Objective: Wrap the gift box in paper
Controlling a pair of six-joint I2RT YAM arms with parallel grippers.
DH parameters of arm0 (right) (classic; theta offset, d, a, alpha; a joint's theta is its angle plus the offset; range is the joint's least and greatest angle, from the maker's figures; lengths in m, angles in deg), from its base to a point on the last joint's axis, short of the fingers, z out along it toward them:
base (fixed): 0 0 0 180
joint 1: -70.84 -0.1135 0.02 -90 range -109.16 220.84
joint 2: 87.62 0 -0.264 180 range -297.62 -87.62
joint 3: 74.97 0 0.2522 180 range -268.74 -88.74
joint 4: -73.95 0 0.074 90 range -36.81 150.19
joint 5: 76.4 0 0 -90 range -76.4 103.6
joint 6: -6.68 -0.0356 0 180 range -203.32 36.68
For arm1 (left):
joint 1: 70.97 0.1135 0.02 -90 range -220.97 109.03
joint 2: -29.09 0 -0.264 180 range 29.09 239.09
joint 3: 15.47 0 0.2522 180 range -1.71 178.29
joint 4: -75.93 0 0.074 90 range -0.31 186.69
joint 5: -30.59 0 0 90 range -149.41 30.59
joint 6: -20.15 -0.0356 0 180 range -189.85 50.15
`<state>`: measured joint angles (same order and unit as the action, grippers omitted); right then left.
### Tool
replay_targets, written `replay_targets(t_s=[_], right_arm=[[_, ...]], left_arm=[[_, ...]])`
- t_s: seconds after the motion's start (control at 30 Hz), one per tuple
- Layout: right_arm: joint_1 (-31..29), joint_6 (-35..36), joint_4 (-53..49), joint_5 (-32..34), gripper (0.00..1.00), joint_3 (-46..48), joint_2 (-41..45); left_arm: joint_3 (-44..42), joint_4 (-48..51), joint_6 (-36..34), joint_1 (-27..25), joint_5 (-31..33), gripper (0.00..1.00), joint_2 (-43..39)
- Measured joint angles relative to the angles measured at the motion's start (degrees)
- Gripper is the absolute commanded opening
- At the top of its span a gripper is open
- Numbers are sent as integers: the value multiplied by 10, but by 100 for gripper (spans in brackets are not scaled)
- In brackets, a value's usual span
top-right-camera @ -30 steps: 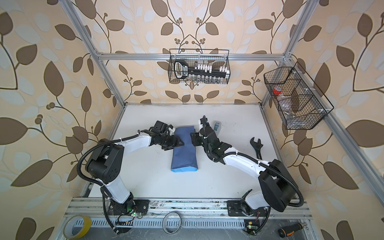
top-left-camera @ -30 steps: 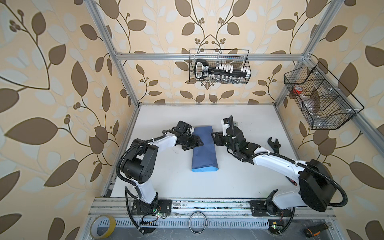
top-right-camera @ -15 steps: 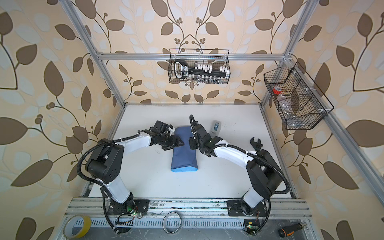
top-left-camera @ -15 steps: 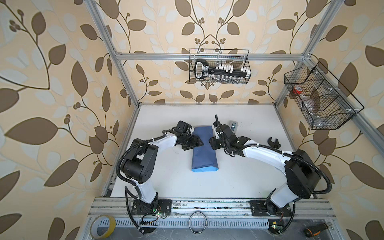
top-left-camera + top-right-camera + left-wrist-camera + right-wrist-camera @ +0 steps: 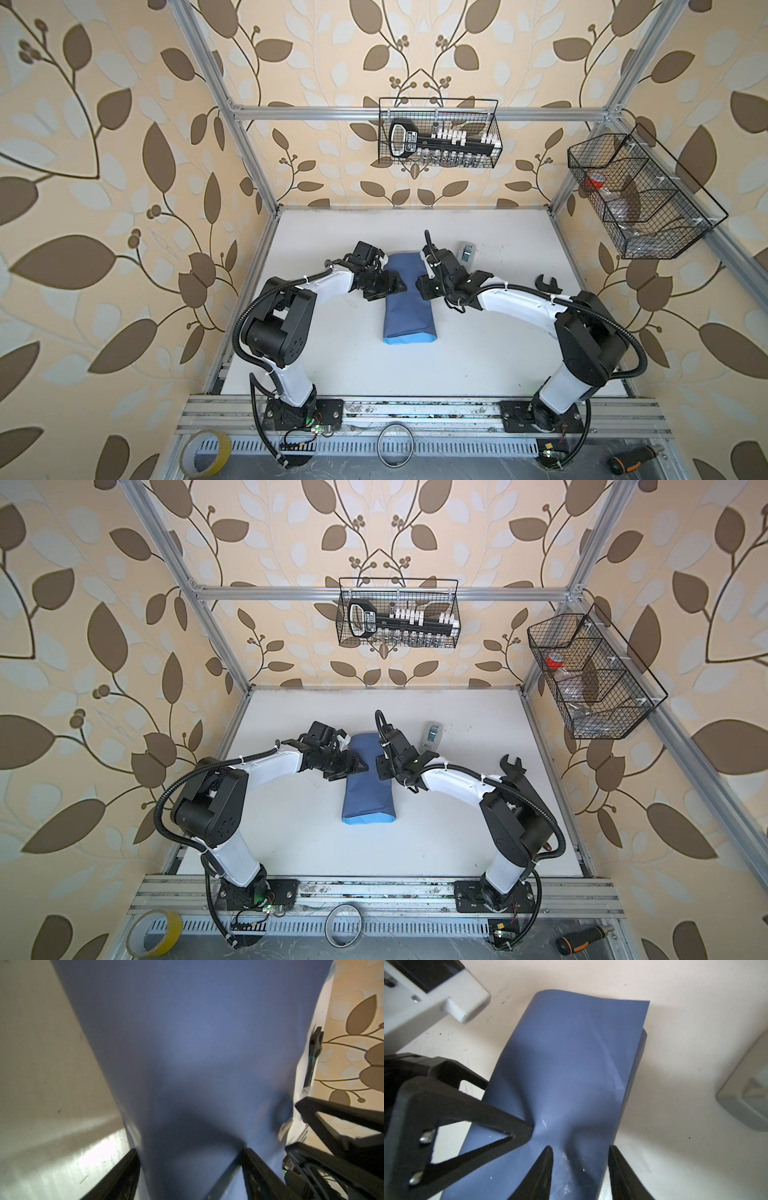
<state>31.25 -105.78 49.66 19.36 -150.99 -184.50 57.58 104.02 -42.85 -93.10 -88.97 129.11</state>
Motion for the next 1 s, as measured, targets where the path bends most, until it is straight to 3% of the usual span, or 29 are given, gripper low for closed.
replay_targets(t_s=[0.73,1.0], right_arm=[[21,-26,34,-44,45,10,-19],[43,-64,99,-99,54,41,-26]], left_arm=[[2,1,-1,0,-1,76,1],[2,2,-1,0,-1,77,2]])
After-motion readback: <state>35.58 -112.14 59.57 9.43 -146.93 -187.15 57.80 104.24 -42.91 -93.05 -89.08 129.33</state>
